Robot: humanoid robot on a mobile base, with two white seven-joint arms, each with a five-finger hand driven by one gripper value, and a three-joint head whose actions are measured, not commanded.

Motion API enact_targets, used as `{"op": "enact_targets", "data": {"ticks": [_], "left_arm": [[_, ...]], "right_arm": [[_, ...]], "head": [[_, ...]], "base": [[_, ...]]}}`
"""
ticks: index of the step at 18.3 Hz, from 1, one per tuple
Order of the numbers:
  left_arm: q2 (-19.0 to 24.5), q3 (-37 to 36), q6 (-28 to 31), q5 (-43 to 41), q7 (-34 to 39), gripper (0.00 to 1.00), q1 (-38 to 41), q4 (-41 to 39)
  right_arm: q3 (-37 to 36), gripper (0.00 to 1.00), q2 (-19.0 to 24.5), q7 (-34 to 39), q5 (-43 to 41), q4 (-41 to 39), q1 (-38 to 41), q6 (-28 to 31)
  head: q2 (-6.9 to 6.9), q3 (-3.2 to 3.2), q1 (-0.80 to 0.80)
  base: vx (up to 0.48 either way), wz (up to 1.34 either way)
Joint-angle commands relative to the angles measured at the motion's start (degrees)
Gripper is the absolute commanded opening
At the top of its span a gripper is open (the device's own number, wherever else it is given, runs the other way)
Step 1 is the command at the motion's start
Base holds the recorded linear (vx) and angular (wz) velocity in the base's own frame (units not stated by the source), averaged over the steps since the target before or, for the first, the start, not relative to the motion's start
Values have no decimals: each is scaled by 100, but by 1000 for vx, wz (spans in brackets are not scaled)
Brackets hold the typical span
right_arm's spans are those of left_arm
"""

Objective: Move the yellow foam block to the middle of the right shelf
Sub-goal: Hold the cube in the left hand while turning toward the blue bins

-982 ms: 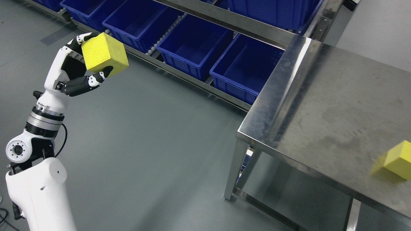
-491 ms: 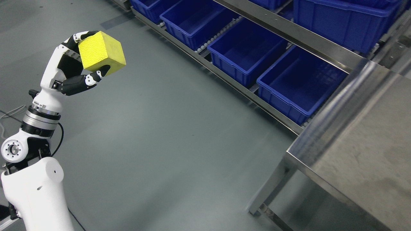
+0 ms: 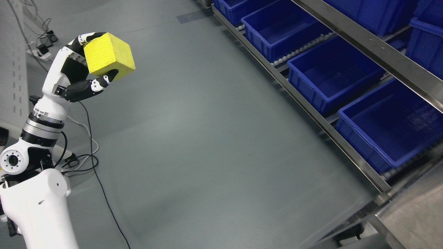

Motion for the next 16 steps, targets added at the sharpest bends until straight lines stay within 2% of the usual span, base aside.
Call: {"op": "enact_targets", "data": {"ticks": [1,9,16], "left_arm": [[-54,11,14,2,-5,38,1,-4],[-63,-77,14,2,-13,38,10,-30],[-54,-77,14,2,-13,38,19,-21]], "right_arm": [[0,100,-100,5,53,-100,0,-2],[0,100,-100,-3,44,-100,0,-2],[0,100,-100,-3,44,-100,0,-2]], "head": [[0,0,0],[0,0,0],[0,0,0]], "base": [[151,557],[169,458],[224,87]]}}
